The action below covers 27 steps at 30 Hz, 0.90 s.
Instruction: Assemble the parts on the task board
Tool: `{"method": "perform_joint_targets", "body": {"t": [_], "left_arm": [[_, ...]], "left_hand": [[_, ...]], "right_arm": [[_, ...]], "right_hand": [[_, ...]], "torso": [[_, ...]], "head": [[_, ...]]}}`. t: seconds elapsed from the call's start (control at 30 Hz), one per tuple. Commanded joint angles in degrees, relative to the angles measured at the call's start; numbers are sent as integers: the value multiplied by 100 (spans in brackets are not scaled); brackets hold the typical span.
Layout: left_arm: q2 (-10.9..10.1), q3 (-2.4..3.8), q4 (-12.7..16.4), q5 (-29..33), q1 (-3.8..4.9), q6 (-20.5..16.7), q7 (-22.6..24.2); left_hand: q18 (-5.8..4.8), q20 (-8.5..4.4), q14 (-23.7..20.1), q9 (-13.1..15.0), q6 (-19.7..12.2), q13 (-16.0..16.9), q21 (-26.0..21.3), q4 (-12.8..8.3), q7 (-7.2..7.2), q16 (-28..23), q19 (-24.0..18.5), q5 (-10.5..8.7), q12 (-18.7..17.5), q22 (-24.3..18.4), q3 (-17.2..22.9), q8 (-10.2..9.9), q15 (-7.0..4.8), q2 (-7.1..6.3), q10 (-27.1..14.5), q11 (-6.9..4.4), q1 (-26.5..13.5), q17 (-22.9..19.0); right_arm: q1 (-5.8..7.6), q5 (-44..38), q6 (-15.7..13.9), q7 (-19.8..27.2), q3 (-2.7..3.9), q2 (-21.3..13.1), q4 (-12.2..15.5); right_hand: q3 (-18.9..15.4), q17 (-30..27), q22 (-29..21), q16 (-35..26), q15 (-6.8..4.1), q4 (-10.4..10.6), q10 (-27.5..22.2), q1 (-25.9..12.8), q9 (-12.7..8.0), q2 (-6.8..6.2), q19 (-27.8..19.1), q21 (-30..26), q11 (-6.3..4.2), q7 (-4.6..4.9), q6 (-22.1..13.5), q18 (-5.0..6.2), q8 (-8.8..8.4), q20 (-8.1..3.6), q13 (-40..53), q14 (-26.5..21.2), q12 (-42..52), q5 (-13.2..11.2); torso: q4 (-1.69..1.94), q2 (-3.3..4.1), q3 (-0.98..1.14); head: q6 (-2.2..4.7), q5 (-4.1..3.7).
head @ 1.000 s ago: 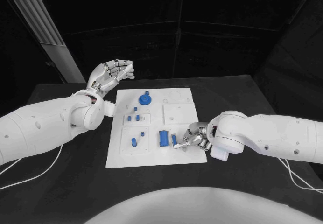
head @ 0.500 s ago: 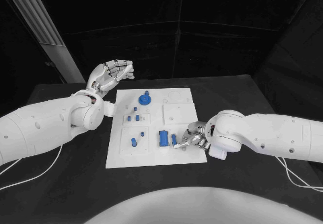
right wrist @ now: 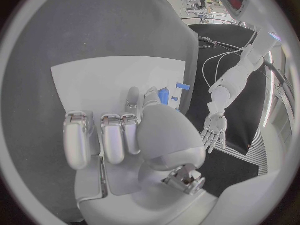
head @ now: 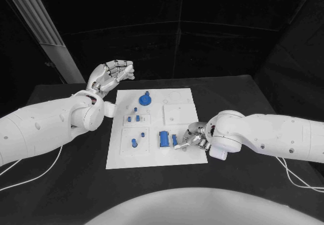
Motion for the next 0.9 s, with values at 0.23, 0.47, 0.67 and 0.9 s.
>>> {"method": "perform_joint_targets", "body": {"t": [0.23, 0.47, 0.67, 0.9], "left_arm": [[-7, 4, 14, 11, 7, 57, 493], [-12, 4, 17, 11, 7, 54, 489], [-8, 4, 14, 11, 7, 58, 488], [-13, 4, 16, 11, 7, 61, 489]], "left_hand": [[-58, 3, -38, -9, -52, -9, -31, -1, 661, 23, -1, 8, 17, -6, -37, 30, -17, 59, -46, 1, -5, -5], [-58, 3, -38, -9, -52, -9, -31, -1, 661, 23, -1, 8, 17, -6, -37, 30, -17, 59, -46, 1, -5, -5], [-58, 3, -38, -9, -52, -9, -31, -1, 661, 23, -1, 8, 17, -6, -37, 30, -17, 59, -46, 1, -5, -5], [-60, 3, -46, -9, -57, -10, -34, 0, 661, 35, -4, 15, 26, -8, -45, 40, -15, 69, -54, 2, -1, -21]], "right_arm": [[6, -119, 96, 4, 2, 76, -83], [6, -127, 42, 58, 2, 83, -86], [6, -131, 1, 139, 2, 64, -51], [4, -139, -128, 332, 1, -29, 20]], "right_hand": [[98, 1510, 1509, 14, -57, -214, 614, 555, 52, 147, 604, 18, -77, -15, -73, -42, 12, -59, 1365, 595, -30, 32], [112, 1510, 1509, 14, -58, -260, 614, 624, 65, 121, 604, 18, -82, -19, -70, -42, 11, -61, 1365, 595, -30, 26], [111, 1510, 1509, 14, -62, -414, 614, 793, 99, -39, 604, 18, -93, -30, -63, -42, 14, -65, 1365, 595, -30, -30], [-58, 1510, 1509, 14, -55, -469, 614, 719, 135, -379, 604, 18, -76, -7, -14, -42, 17, -64, 1365, 595, -30, -58]], "torso": [[-2, 1, 0], [-2, 2, 1], [-5, -3, -1], [-5, -2, 1]], "head": [[-1, 4], [-1, 9], [-1, 6], [-1, 22]]}}
